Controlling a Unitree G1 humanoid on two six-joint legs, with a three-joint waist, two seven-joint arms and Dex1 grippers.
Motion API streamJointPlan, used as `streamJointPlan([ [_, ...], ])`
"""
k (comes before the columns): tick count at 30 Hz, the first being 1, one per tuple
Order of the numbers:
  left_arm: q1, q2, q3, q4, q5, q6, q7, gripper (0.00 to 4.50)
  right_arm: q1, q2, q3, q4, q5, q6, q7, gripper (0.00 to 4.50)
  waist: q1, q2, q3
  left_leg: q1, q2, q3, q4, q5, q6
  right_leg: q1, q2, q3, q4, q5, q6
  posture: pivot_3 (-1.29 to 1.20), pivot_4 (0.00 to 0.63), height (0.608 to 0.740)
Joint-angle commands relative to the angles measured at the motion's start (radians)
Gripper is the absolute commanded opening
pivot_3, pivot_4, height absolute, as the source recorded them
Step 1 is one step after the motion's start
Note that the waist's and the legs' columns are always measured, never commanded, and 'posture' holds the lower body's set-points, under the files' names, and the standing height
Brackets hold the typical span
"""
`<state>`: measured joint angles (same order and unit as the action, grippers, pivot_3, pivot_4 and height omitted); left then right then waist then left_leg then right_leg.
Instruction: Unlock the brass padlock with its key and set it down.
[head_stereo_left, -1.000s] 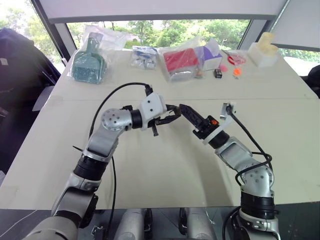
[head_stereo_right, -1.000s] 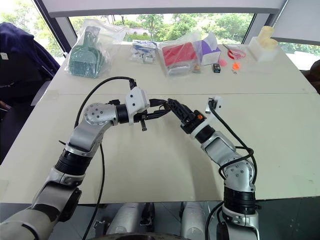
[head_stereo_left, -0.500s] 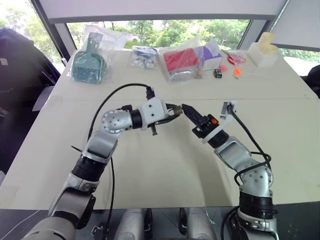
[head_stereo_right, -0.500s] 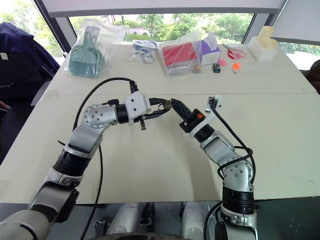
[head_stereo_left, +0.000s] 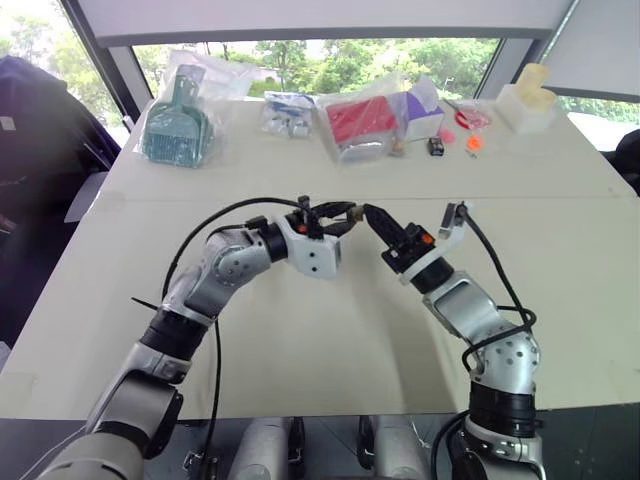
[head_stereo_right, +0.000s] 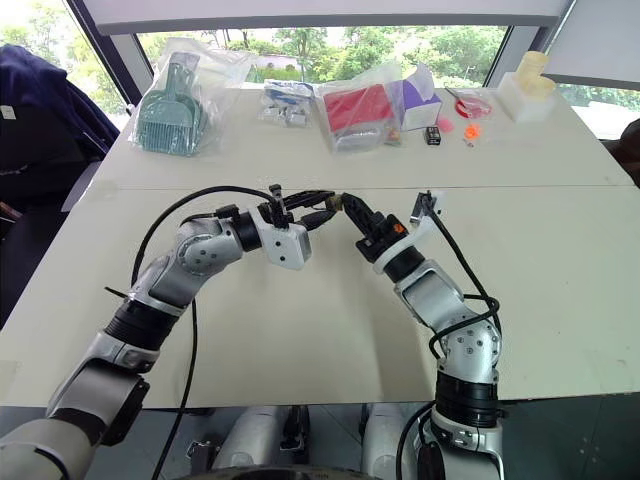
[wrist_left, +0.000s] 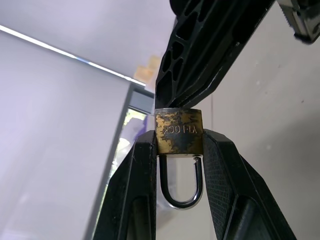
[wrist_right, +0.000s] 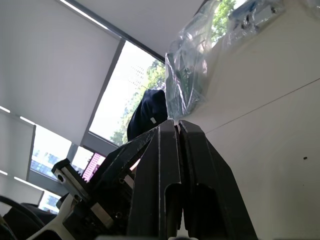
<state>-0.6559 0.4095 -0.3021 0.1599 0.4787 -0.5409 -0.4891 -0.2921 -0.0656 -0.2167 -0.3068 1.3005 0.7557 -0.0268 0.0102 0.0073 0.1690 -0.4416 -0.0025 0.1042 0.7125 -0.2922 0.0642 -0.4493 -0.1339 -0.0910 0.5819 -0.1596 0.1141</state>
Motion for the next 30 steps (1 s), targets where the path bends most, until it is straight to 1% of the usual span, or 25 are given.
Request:
streamJointPlan([
  [1, -0.059, -0.038, 0.011, -0.040, -0.150, -0.009, -0.038, 0.74, 0.006, -0.023, 0.014, -0.009, -0.019, 0.003, 0.009, 0.03, 0.000, 0.000, 0.000, 0.000, 0.000, 0.000, 0.000, 0.000, 0.000, 0.000, 0.000, 0.000, 0.000, 0.000, 0.000, 0.00, 0.150, 0.735],
  [2, -0.059, -0.044, 0.013, -0.027, -0.208, 0.037, -0.089, 0.74, 0.012, -0.044, 0.023, -0.039, -0.038, -0.005, 0.053, 0.03, 0.001, 0.000, 0.000, 0.000, 0.000, 0.000, 0.000, 0.000, 0.000, 0.000, 0.000, 0.000, 0.000, 0.000, 0.000, 0.00, 0.150, 0.735],
  [4, -0.074, -0.047, 0.022, 0.001, -0.308, 0.131, -0.196, 0.74, 0.023, -0.086, 0.032, -0.069, -0.084, -0.030, 0.127, 0.57, 0.002, 0.000, 0.000, 0.000, 0.000, 0.001, 0.000, 0.000, 0.000, 0.000, 0.000, 0.000, 0.000, 0.000, 0.000, 0.00, 0.150, 0.735],
  [5, -0.087, -0.044, 0.027, 0.014, -0.337, 0.149, -0.226, 0.74, 0.025, -0.112, 0.041, -0.076, -0.114, -0.040, 0.157, 0.84, 0.001, 0.000, 0.000, -0.001, 0.000, 0.000, 0.000, 0.000, 0.000, 0.000, 0.000, 0.000, 0.000, 0.000, 0.000, 0.00, 0.150, 0.735],
  [6, -0.098, -0.043, 0.031, 0.022, -0.364, 0.170, -0.256, 0.74, 0.027, -0.133, 0.048, -0.079, -0.138, -0.046, 0.179, 1.49, -0.001, 0.000, 0.000, -0.001, 0.000, 0.001, 0.001, 0.000, 0.000, 0.000, 0.000, 0.000, -0.001, 0.000, 0.000, 0.00, 0.150, 0.735],
  [7, -0.108, -0.042, 0.032, 0.027, -0.387, 0.189, -0.284, 0.74, 0.027, -0.151, 0.052, -0.081, -0.153, -0.049, 0.200, 1.77, -0.002, 0.000, 0.000, -0.001, 0.000, 0.001, 0.001, 0.000, 0.000, 0.000, 0.000, 0.000, -0.001, 0.000, 0.000, 0.00, 0.150, 0.735],
  [8, -0.117, -0.041, 0.032, 0.033, -0.400, 0.197, -0.299, 0.74, 0.028, -0.164, 0.053, -0.081, -0.163, -0.053, 0.215, 2.36, -0.003, 0.000, 0.000, 0.000, 0.000, 0.001, 0.001, 0.000, 0.001, 0.000, 0.000, 0.000, 0.000, 0.000, 0.000, 0.00, 0.150, 0.735],
  [9, -0.121, -0.042, 0.032, 0.035, -0.420, 0.212, -0.319, 0.74, 0.027, -0.175, 0.051, -0.078, -0.167, -0.054, 0.231, 2.86, -0.005, 0.000, 0.000, 0.000, 0.000, 0.001, 0.000, -0.001, 0.002, 0.000, 0.000, 0.000, 0.000, 0.000, 0.000, 0.00, 0.150, 0.735],
  [10, -0.123, -0.043, 0.032, 0.037, -0.434, 0.221, -0.331, 0.74, 0.027, -0.181, 0.050, -0.076, -0.170, -0.056, 0.243, 3.48, -0.006, 0.000, 0.000, 0.000, 0.000, 0.001, 0.000, -0.001, 0.002, 0.000, 0.001, 0.000, 0.000, 0.000, 0.001, 0.00, 0.150, 0.735],
  [11, -0.123, -0.043, 0.032, 0.034, -0.443, 0.225, -0.340, 0.74, 0.026, -0.193, 0.052, -0.075, -0.181, -0.056, 0.257, 3.91, -0.007, 0.000, 0.000, 0.000, 0.000, 0.001, 0.000, -0.001, 0.002, 0.000, 0.001, 0.000, 0.000, 0.000, 0.001, 0.00, 0.150, 0.735],
  [15, -0.113, -0.042, 0.024, 0.008, -0.465, 0.237, -0.376, 0.74, 0.023, -0.212, 0.051, -0.073, -0.207, -0.061, 0.287, 3.91, -0.004, 0.000, 0.000, 0.000, 0.000, 0.001, 0.000, 0.000, 0.001, 0.001, 0.001, 0.000, 0.000, 0.000, 0.001, 0.00, 0.150, 0.735],
  [23, -0.082, -0.034, 0.014, -0.033, -0.460, 0.230, -0.400, 0.74, 0.023, -0.187, 0.048, -0.067, -0.206, -0.059, 0.294, 3.91, 0.001, 0.000, 0.000, 0.000, 0.000, 0.001, 0.001, -0.001, 0.002, 0.001, 0.001, 0.000, 0.000, 0.000, 0.001, 0.00, 0.150, 0.735],
  [25, -0.082, -0.034, 0.015, -0.038, -0.459, 0.232, -0.401, 0.74, 0.023, -0.181, 0.049, -0.063, -0.202, -0.055, 0.293, 3.38, 0.001, 0.000, 0.000, 0.000, 0.000, 0.001, 0.001, -0.001, 0.002, 0.001, 0.001, 0.000, 0.000, 0.000, 0.001, 0.00, 0.150, 0.735],
  [26, -0.083, -0.035, 0.015, -0.040, -0.459, 0.233, -0.401, 0.74, 0.023, -0.178, 0.049, -0.062, -0.201, -0.054, 0.292, 2.97, 0.001, 0.000, 0.000, 0.000, 0.000, 0.000, 0.001, -0.001, 0.002, 0.001, 0.001, 0.000, 0.000, 0.000, 0.001, 0.00, 0.150, 0.735],
  [30, -0.091, -0.039, 0.016, -0.043, -0.457, 0.237, -0.399, 0.74, 0.023, -0.171, 0.054, -0.055, -0.199, -0.046, 0.296, 0.92, 0.000, 0.000, 0.000, 0.000, 0.000, 0.000, 0.001, -0.001, 0.002, 0.001, 0.001, 0.000, 0.000, 0.000, 0.001, 0.00, 0.150, 0.735],
])
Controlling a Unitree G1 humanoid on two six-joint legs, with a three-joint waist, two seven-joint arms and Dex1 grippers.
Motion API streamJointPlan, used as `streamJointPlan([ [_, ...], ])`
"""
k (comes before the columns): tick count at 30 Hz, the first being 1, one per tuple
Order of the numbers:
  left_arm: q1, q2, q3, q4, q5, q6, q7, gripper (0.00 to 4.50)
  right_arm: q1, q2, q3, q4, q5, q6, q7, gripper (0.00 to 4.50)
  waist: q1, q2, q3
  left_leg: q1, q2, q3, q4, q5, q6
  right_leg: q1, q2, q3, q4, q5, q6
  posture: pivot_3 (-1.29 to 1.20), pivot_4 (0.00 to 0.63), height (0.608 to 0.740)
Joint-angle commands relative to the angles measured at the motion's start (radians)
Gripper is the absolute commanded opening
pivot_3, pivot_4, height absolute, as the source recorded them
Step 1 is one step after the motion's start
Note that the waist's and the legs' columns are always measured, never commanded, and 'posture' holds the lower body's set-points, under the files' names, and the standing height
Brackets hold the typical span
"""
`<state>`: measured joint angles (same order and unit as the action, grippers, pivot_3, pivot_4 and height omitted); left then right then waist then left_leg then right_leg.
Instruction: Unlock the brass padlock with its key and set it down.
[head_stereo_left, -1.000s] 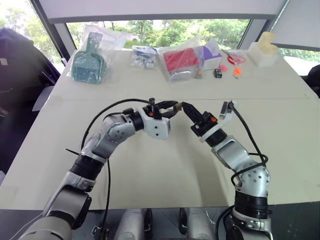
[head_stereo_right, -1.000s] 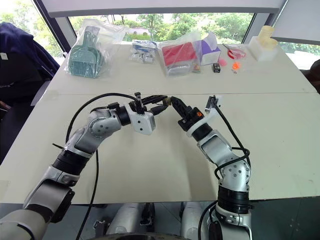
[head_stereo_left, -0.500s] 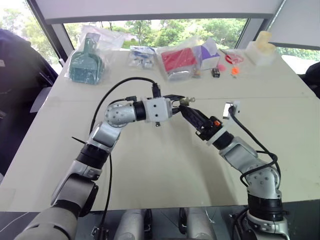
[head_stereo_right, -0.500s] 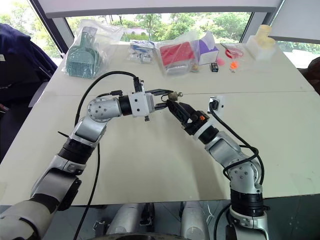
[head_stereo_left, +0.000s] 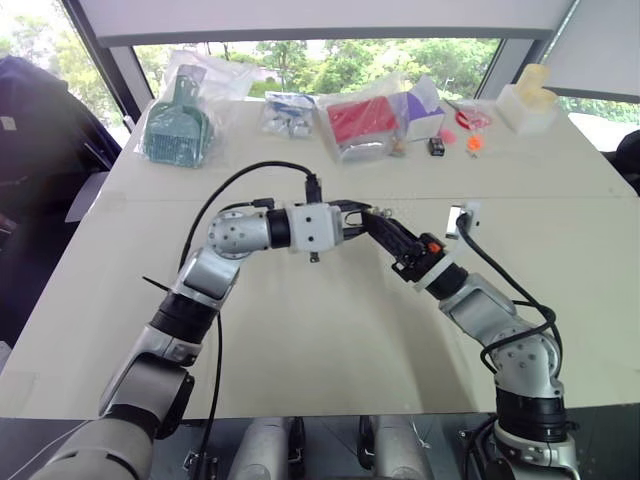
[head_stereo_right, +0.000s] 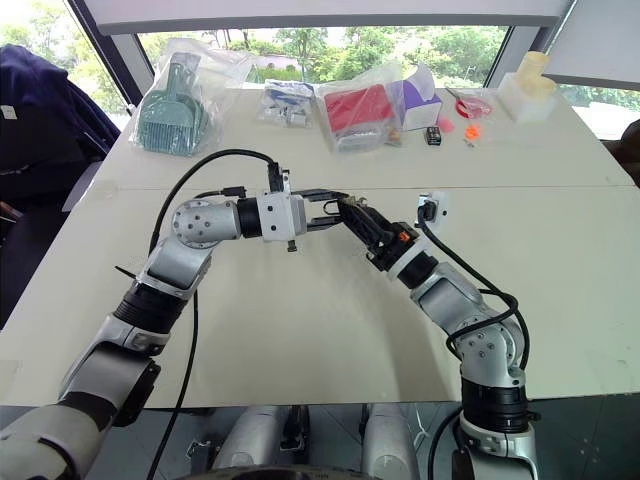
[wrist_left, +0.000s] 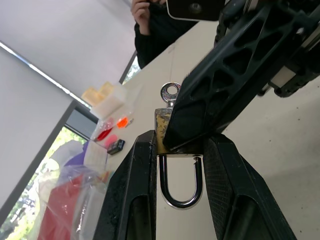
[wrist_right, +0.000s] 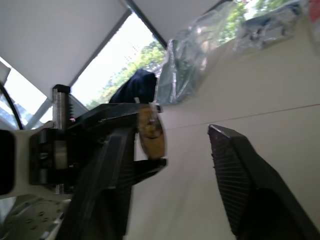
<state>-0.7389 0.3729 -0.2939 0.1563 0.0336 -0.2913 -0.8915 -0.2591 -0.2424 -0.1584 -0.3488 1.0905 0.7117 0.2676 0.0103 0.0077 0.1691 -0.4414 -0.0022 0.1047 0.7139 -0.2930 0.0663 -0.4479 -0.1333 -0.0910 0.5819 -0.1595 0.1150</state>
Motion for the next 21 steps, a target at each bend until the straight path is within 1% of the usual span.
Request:
streamJointPlan([
  [1, -0.010, -0.005, 0.008, -0.037, -0.010, -0.012, 0.007, 0.74, -0.011, 0.006, -0.004, -0.012, 0.013, 0.000, 0.003, 0.38, 0.000, 0.000, 0.000, 0.000, 0.000, 0.000, 0.000, 0.000, 0.000, 0.000, 0.000, 0.000, 0.000, 0.000, 0.000, 0.00, 0.150, 0.735],
  [2, -0.012, -0.007, 0.007, -0.035, -0.009, -0.011, 0.009, 0.74, -0.011, 0.006, -0.004, -0.011, 0.017, 0.003, 0.007, 0.01, 0.001, 0.000, 0.000, 0.000, 0.000, 0.000, 0.000, 0.000, 0.000, 0.000, 0.000, 0.000, 0.000, 0.000, 0.000, 0.00, 0.150, 0.735],
  [7, -0.016, -0.005, 0.002, -0.031, -0.013, 0.008, 0.000, 0.74, -0.013, 0.008, 0.003, -0.013, 0.023, 0.009, 0.014, 0.00, 0.000, 0.000, 0.000, 0.000, 0.000, 0.000, 0.000, 0.000, 0.000, 0.000, 0.000, 0.000, 0.000, 0.000, 0.000, 0.00, 0.150, 0.735],
  [8, -0.016, 0.004, -0.003, -0.029, -0.011, 0.010, -0.012, 1.79, -0.014, 0.009, 0.003, -0.012, 0.022, 0.009, 0.013, 0.00, 0.000, 0.000, 0.000, 0.000, 0.000, 0.000, 0.000, 0.000, 0.000, 0.000, 0.000, 0.000, 0.000, 0.000, 0.000, 0.00, 0.150, 0.735],
  [10, -0.014, 0.012, -0.003, -0.024, -0.012, 0.021, -0.023, 2.47, -0.015, 0.008, 0.002, -0.012, 0.018, 0.008, 0.010, 0.00, 0.000, 0.000, 0.000, 0.000, 0.000, 0.000, 0.000, 0.000, -0.001, 0.000, 0.000, 0.000, 0.000, 0.000, 0.000, 0.00, 0.150, 0.735],
  [12, -0.013, 0.012, 0.010, -0.014, -0.037, 0.080, -0.032, 3.29, -0.016, 0.008, 0.002, -0.008, 0.012, 0.006, 0.008, 0.00, 0.000, 0.000, 0.000, 0.000, 0.000, 0.000, 0.000, 0.001, -0.001, 0.000, 0.000, 0.000, 0.000, 0.000, 0.000, 0.00, 0.150, 0.735],
  [13, -0.011, 0.013, 0.020, -0.018, -0.071, 0.141, -0.052, 3.62, -0.017, 0.008, 0.001, -0.007, 0.008, 0.004, 0.006, 0.00, 0.000, 0.000, 0.000, 0.000, 0.000, 0.000, 0.000, 0.001, -0.001, 0.000, 0.000, 0.000, 0.000, 0.000, 0.000, 0.00, 0.150, 0.735],
  [18, -0.013, 0.020, 0.084, -0.047, -0.238, 0.441, -0.115, 3.62, -0.020, 0.010, -0.004, 0.002, -0.011, -0.006, -0.003, 0.00, -0.002, 0.000, 0.000, 0.000, 0.000, 0.000, 0.000, 0.001, -0.002, 0.000, 0.000, 0.000, 0.000, 0.000, 0.000, 0.00, 0.150, 0.735],
  [21, -0.029, 0.018, 0.127, -0.034, -0.303, 0.555, -0.125, 3.62, -0.021, 0.013, -0.006, 0.007, -0.013, -0.007, -0.008, 0.00, -0.002, 0.000, 0.000, 0.000, 0.000, 0.000, 0.000, 0.001, -0.002, 0.000, 0.000, 0.000, 0.000, 0.000, 0.000, 0.00, 0.150, 0.735],
])
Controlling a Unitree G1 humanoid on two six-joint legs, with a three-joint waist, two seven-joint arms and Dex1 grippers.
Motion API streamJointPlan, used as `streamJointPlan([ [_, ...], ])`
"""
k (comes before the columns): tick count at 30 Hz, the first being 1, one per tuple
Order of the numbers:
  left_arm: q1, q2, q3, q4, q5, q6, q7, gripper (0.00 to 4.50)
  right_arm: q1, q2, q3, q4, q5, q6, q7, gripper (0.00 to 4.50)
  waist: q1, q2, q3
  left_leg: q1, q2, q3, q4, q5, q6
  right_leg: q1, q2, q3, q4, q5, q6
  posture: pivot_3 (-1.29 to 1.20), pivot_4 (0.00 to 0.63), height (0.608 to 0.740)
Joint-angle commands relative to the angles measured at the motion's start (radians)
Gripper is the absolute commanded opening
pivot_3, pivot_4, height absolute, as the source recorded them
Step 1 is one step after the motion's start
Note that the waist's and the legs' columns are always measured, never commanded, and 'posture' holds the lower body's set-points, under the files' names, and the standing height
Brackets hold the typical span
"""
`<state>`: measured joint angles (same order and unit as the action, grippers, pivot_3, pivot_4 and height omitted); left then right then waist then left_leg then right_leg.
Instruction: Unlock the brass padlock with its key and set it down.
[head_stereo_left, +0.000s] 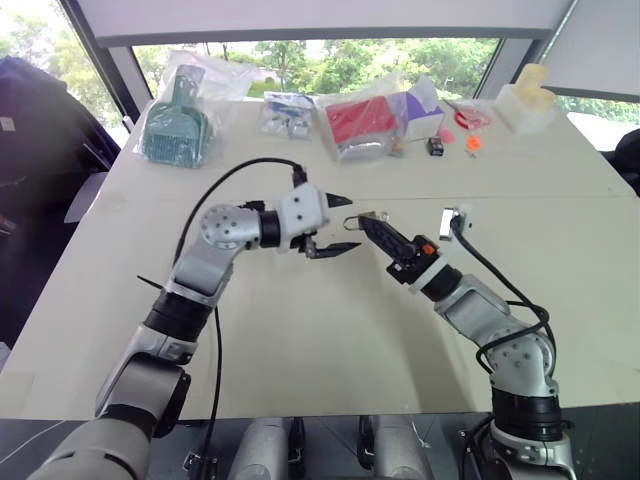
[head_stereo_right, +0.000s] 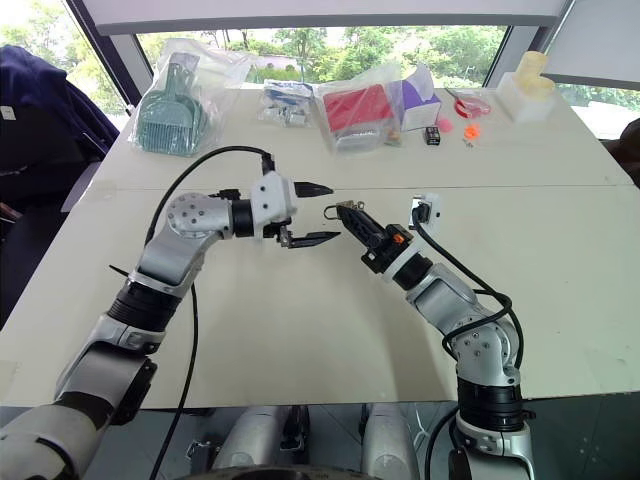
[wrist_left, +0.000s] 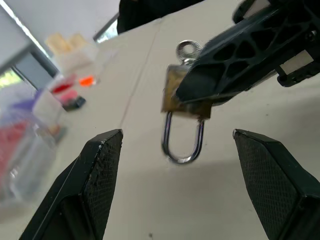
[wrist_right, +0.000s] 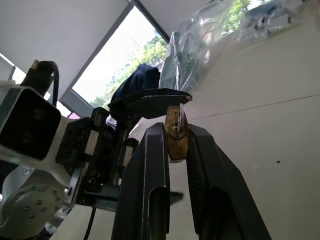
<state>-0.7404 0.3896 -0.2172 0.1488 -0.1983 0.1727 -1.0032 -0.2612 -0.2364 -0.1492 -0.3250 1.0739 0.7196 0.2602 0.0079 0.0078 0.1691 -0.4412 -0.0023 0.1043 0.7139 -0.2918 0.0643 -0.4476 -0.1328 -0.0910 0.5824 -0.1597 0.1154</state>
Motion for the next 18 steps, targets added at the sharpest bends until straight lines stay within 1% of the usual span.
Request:
streamJointPlan([
  [1, -0.030, 0.001, 0.057, -0.023, -0.082, 0.108, -0.015, 3.62, -0.019, 0.009, -0.016, -0.016, 0.005, -0.014, -0.003, 0.00, 0.001, 0.000, 0.000, 0.000, 0.000, 0.000, 0.000, 0.000, 0.000, 0.000, 0.000, 0.000, 0.000, 0.000, 0.000, 0.00, 0.150, 0.735],
  [4, -0.045, -0.016, 0.081, 0.000, -0.095, 0.136, 0.009, 3.62, -0.020, 0.020, -0.012, -0.019, 0.010, -0.013, -0.009, 0.00, 0.002, 0.000, 0.000, 0.000, 0.000, 0.000, 0.000, 0.000, 0.000, 0.000, 0.000, 0.000, 0.000, 0.000, 0.000, 0.00, 0.150, 0.735],
  [10, -0.050, -0.038, 0.067, 0.029, -0.073, 0.118, 0.020, 3.62, -0.018, 0.035, -0.003, -0.036, 0.018, -0.004, -0.016, 0.00, 0.001, 0.000, 0.000, 0.000, 0.000, 0.000, 0.000, 0.000, 0.000, 0.001, 0.000, 0.000, 0.000, 0.000, 0.000, 0.00, 0.150, 0.735],
  [18, -0.070, -0.061, 0.050, 0.110, -0.021, 0.025, 0.032, 3.62, 0.018, 0.056, 0.026, -0.096, 0.071, 0.029, -0.026, 0.00, 0.003, 0.000, 0.000, 0.000, 0.000, 0.000, 0.000, 0.000, 0.000, 0.001, 0.000, 0.000, 0.000, 0.000, 0.000, 0.00, 0.150, 0.735],
])
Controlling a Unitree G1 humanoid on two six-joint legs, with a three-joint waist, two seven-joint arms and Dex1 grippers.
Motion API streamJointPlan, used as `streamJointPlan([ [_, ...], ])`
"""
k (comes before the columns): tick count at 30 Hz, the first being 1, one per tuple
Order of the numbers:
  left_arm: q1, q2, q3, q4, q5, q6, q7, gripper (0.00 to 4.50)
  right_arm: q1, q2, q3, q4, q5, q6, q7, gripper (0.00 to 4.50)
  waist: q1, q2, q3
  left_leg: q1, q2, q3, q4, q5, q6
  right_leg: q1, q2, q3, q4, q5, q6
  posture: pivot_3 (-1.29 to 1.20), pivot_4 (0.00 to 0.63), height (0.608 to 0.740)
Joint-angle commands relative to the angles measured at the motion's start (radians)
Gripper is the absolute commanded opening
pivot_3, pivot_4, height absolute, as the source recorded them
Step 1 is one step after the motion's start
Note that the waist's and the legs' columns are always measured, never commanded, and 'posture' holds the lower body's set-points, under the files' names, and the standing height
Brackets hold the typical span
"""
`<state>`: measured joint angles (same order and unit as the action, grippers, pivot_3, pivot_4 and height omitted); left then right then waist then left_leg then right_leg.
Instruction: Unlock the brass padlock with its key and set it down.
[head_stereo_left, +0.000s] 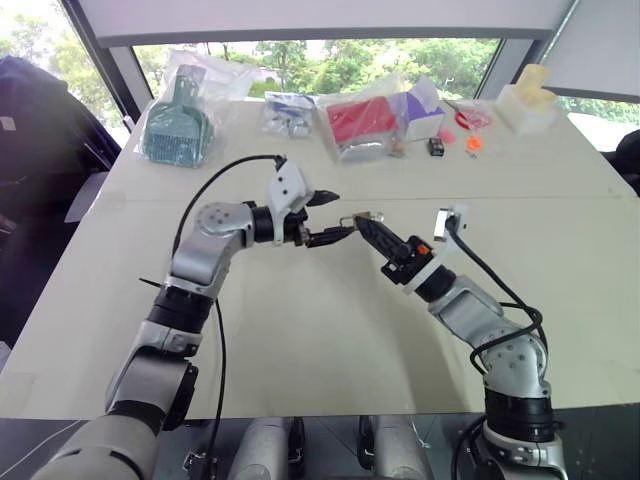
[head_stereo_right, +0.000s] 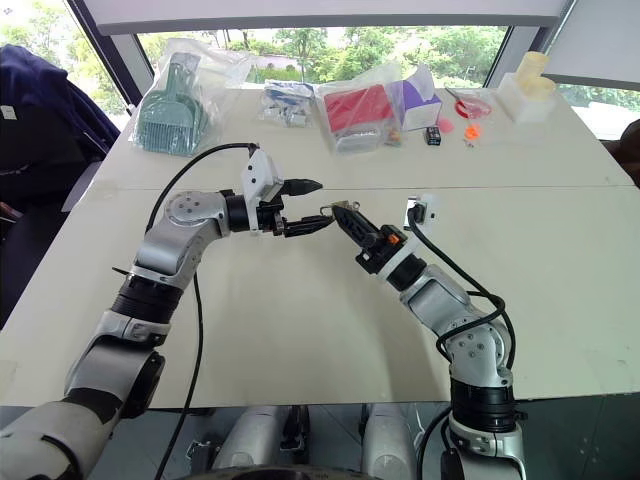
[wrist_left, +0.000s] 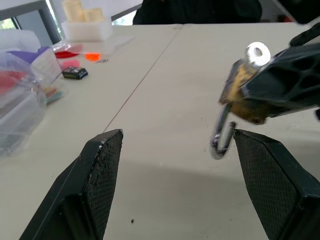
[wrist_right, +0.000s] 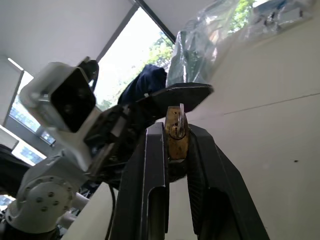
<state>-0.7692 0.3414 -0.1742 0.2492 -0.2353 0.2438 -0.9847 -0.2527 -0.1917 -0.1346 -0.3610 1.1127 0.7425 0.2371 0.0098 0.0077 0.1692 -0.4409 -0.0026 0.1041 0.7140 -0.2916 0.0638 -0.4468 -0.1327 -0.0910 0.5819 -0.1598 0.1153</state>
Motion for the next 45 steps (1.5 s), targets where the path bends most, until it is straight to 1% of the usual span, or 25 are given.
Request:
streamJointPlan([
  [1, -0.048, -0.020, 0.010, 0.023, 0.020, -0.055, 0.023, 3.62, 0.014, 0.013, 0.016, -0.065, 0.036, 0.010, -0.005, 0.00, 0.002, 0.000, 0.000, 0.000, 0.000, 0.000, 0.000, 0.000, 0.000, 0.000, 0.000, 0.000, 0.000, 0.000, 0.000, 0.00, 0.150, 0.735],
  [7, -0.081, -0.050, 0.031, 0.071, 0.035, -0.100, 0.060, 3.62, 0.033, 0.017, 0.027, -0.080, 0.041, 0.018, -0.016, 0.00, 0.001, 0.000, 0.000, 0.000, 0.000, 0.000, 0.000, 0.000, 0.000, 0.000, 0.000, 0.000, 0.000, 0.000, 0.000, 0.00, 0.150, 0.735],
  [14, -0.059, -0.035, 0.031, 0.074, 0.057, -0.126, 0.080, 3.62, 0.039, 0.010, 0.028, -0.077, 0.038, 0.014, -0.017, 0.00, 0.000, 0.000, 0.000, 0.000, 0.000, 0.000, 0.000, 0.000, 0.000, 0.000, 0.000, 0.000, 0.000, 0.000, 0.000, 0.00, 0.150, 0.735],
  [17, -0.029, -0.014, 0.032, 0.044, 0.041, -0.079, 0.074, 3.62, 0.038, 0.005, 0.021, -0.074, 0.036, 0.010, -0.023, 0.00, -0.001, 0.000, 0.000, 0.000, 0.000, 0.000, 0.000, 0.000, 0.000, 0.000, 0.000, 0.000, 0.000, 0.000, 0.000, 0.00, 0.150, 0.735],
  [21, 0.028, 0.035, 0.041, -0.030, 0.010, 0.034, 0.051, 3.62, 0.038, 0.001, 0.002, -0.062, 0.042, 0.008, -0.047, 0.00, -0.004, 0.000, 0.000, 0.000, 0.000, 0.000, 0.000, 0.000, 0.000, 0.000, 0.000, 0.000, 0.000, 0.000, 0.000, 0.00, 0.150, 0.735],
  [24, 0.100, 0.091, 0.062, -0.144, -0.063, 0.189, 0.018, 3.62, 0.039, -0.011, -0.012, -0.032, 0.046, 0.036, -0.096, 0.00, -0.006, 0.000, 0.000, 0.000, 0.000, 0.000, 0.000, 0.000, 0.000, 0.000, 0.000, 0.000, 0.001, 0.000, 0.000, 0.00, 0.150, 0.735],
  [26, 0.151, 0.120, 0.077, -0.235, -0.099, 0.253, 0.018, 3.62, 0.035, -0.017, -0.024, 0.012, 0.058, 0.066, -0.136, 0.00, -0.006, 0.000, 0.000, 0.000, 0.000, 0.000, 0.000, 0.000, 0.000, 0.000, 0.000, 0.000, 0.000, 0.000, 0.000, 0.00, 0.150, 0.735],
  [28, 0.194, 0.140, 0.085, -0.317, -0.114, 0.290, 0.034, 3.62, 0.024, -0.029, -0.028, 0.068, 0.048, 0.104, -0.175, 0.00, -0.005, 0.000, 0.000, 0.000, 0.000, -0.001, 0.000, 0.000, -0.001, 0.000, 0.000, 0.000, 0.000, -0.002, -0.003, 0.00, 0.150, 0.735],
  [31, 0.255, 0.169, 0.092, -0.429, -0.133, 0.338, 0.050, 3.62, -0.002, -0.022, -0.057, 0.163, 0.061, 0.150, -0.257, 0.00, -0.005, 0.000, 0.000, 0.000, 0.000, -0.001, 0.000, 0.001, -0.002, 0.000, -0.001, 0.000, 0.000, -0.002, -0.004, 0.00, 0.150, 0.735],
  [33, 0.283, 0.181, 0.094, -0.483, -0.147, 0.362, 0.057, 3.62, -0.021, -0.018, -0.071, 0.198, 0.063, 0.165, -0.278, 0.00, -0.005, 0.001, 0.000, 0.000, 0.000, 0.000, 0.000, 0.001, -0.002, -0.001, -0.001, 0.000, 0.000, -0.002, -0.004, 0.00, 0.150, 0.735],
  [36, 0.302, 0.179, 0.097, -0.523, -0.169, 0.394, 0.082, 3.62, -0.043, -0.019, -0.073, 0.227, 0.050, 0.184, -0.279, 0.00, -0.005, 0.001, 0.000, 0.000, 0.000, 0.000, -0.001, 0.001, -0.003, -0.001, 0.000, 0.000, 0.000, -0.002, -0.004, 0.00, 0.150, 0.735],
  [38, 0.307, 0.175, 0.085, -0.521, -0.140, 0.368, 0.110, 3.62, -0.056, -0.021, -0.070, 0.246, 0.039, 0.200, -0.282, 0.00, -0.005, 0.001, 0.000, 0.000, 0.000, 0.000, -0.001, 0.001, -0.003, -0.001, 0.000, 0.000, 0.000, -0.002, -0.004, 0.00, 0.150, 0.735],
  [39, 0.308, 0.177, 0.072, -0.513, -0.113, 0.341, 0.123, 3.69, -0.059, -0.022, -0.067, 0.252, 0.029, 0.204, -0.280, 1.01, -0.006, 0.001, 0.000, 0.000, 0.000, 0.000, -0.001, 0.001, -0.003, -0.001, 0.000, 0.000, 0.000, -0.002, -0.004, 0.00, 0.150, 0.735],
  [40, 0.309, 0.178, 0.062, -0.506, -0.097, 0.321, 0.130, 3.69, -0.062, -0.026, -0.062, 0.255, 0.019, 0.208, -0.275, 1.32, -0.006, 0.001, 0.000, 0.000, 0.000, 0.000, -0.001, 0.001, -0.003, -0.001, 0.000, 0.000, 0.000, -0.002, -0.004, 0.00, 0.150, 0.735],
  [41, 0.309, 0.176, 0.058, -0.502, -0.092, 0.313, 0.133, 3.69, -0.063, -0.033, -0.052, 0.254, 0.001, 0.210, -0.265, 1.77, -0.005, 0.001, 0.000, 0.000, 0.000, 0.000, -0.001, 0.001, -0.003, -0.001, 0.000, 0.000, 0.000, -0.002, -0.004, 0.00, 0.150, 0.735],
  [43, 0.314, 0.168, 0.058, -0.499, -0.094, 0.308, 0.140, 3.69, -0.062, -0.044, -0.040, 0.250, -0.029, 0.212, -0.247, 2.72, -0.007, 0.001, 0.000, 0.000, 0.000, 0.000, -0.001, 0.001, -0.002, -0.001, 0.000, 0.000, 0.000, -0.002, -0.004, 0.00, 0.150, 0.735],
  [44, 0.318, 0.166, 0.057, -0.500, -0.093, 0.306, 0.142, 3.69, -0.061, -0.047, -0.046, 0.247, -0.033, 0.213, -0.240, 3.31, -0.007, 0.001, 0.000, 0.000, 0.000, 0.000, -0.001, 0.001, -0.002, 0.000, 0.000, 0.000, 0.000, -0.002, -0.004, 0.00, 0.150, 0.735],
  [45, 0.321, 0.167, 0.055, -0.500, -0.092, 0.302, 0.143, 3.69, -0.060, -0.054, -0.050, 0.242, -0.039, 0.213, -0.232, 3.79, -0.006, 0.001, 0.000, 0.001, 0.000, 0.000, -0.001, 0.001, -0.002, 0.000, 0.000, 0.000, 0.000, -0.002, -0.004, 0.00, 0.150, 0.735],
])
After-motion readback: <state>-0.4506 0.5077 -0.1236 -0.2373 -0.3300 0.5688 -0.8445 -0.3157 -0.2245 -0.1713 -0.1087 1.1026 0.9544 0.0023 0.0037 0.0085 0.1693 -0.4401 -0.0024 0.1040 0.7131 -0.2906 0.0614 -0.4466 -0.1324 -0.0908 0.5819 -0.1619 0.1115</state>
